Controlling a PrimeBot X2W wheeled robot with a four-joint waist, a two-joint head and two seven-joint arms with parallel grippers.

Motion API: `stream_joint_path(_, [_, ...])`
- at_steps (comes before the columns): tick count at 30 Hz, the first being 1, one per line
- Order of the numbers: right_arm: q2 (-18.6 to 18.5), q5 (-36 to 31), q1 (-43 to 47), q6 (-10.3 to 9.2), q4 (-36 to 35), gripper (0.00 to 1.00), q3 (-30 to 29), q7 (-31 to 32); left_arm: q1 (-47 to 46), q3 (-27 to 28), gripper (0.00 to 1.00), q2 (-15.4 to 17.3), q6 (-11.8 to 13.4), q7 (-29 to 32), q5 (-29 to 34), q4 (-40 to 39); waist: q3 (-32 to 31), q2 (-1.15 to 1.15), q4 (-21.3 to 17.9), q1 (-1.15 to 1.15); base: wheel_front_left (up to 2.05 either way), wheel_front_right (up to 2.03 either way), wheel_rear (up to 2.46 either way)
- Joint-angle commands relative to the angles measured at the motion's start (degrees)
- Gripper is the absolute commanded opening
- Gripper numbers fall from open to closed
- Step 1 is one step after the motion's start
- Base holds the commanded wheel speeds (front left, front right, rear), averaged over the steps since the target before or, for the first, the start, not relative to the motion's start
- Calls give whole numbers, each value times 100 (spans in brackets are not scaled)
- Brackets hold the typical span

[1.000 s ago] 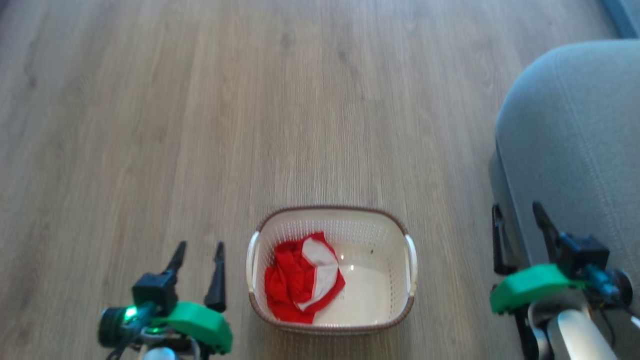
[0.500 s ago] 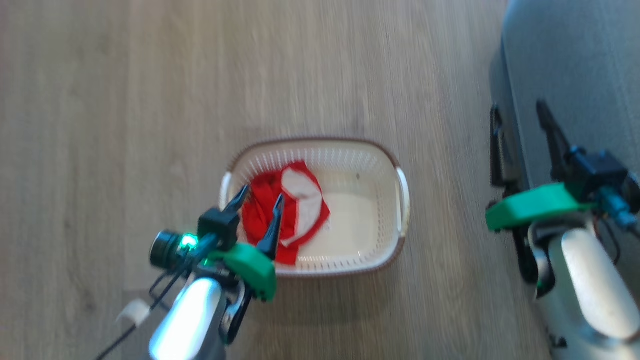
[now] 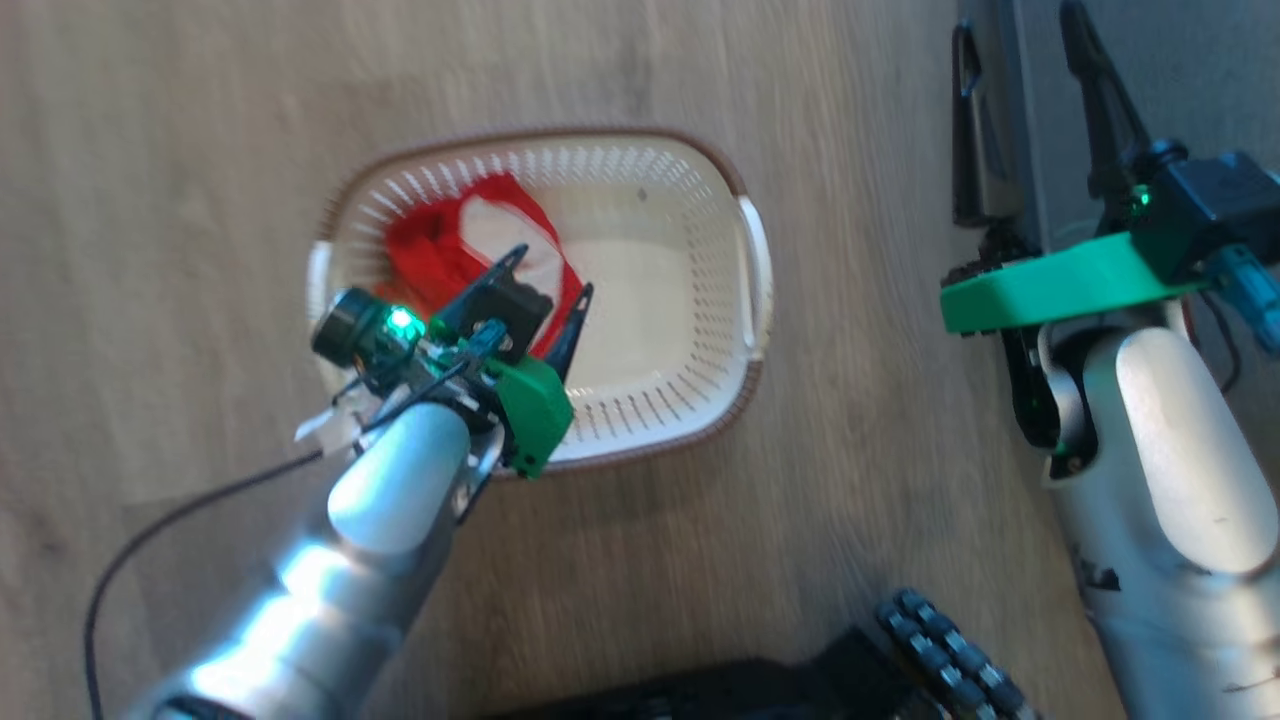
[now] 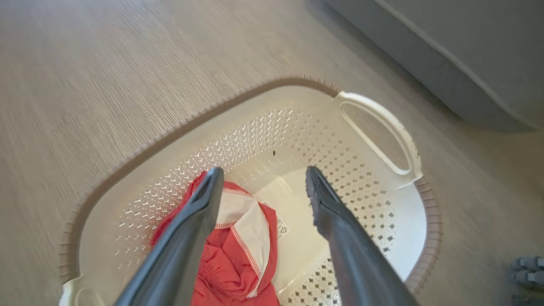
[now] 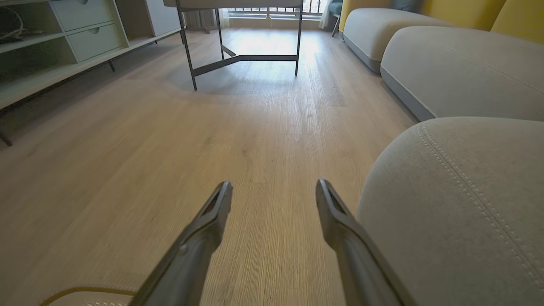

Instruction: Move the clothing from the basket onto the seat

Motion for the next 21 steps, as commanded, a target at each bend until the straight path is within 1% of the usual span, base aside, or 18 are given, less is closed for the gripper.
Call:
stream_joint_path(1, [80, 42, 60, 13, -193, 100, 99, -70, -170, -19, 100, 40, 12, -29, 68, 159, 453, 0, -351, -2, 0, 0, 0])
stream_joint_path(5, [153, 69, -22, 13, -250, 100, 127, -70, -723, -289, 100, 40, 28, 75, -10, 831, 796, 0, -544, -2, 0, 0, 0])
stream_joint_path(9, [219, 81, -66, 13, -337, 100, 208, -70, -1148, -420, 100, 40, 170, 231, -49, 1442, 1074, 0, -742, -2, 0, 0, 0])
stream_joint_path(13, [272, 126, -91, 13, -394, 100, 192, -70, -1458, -626, 100, 40, 274, 560, 101, 2012, 1280, 0, -874, -2, 0, 0, 0])
stream_joint_path(17, [314, 150, -114, 13, -444, 100, 203, -70, -1663, -790, 100, 133, 417, 933, 254, 2245, 1466, 0, -978, -2, 0, 0, 0])
stream_joint_path(18, [324, 159, -125, 13, -459, 100, 208, -70, -1708, -818, 100, 170, 472, 998, 283, 2270, 1513, 0, -1006, -2, 0, 0, 0])
stream_joint_path(19, [324, 159, -125, 13, -459, 100, 208, -70, -1708, -818, 100, 170, 472, 998, 283, 2270, 1513, 0, -1006, -2, 0, 0, 0])
stream_joint_path(21, [340, 188, -149, 13, -485, 100, 221, -70, -1792, -853, 100, 250, 592, 1148, 322, 2309, 1599, 0, -1060, -2, 0, 0, 0])
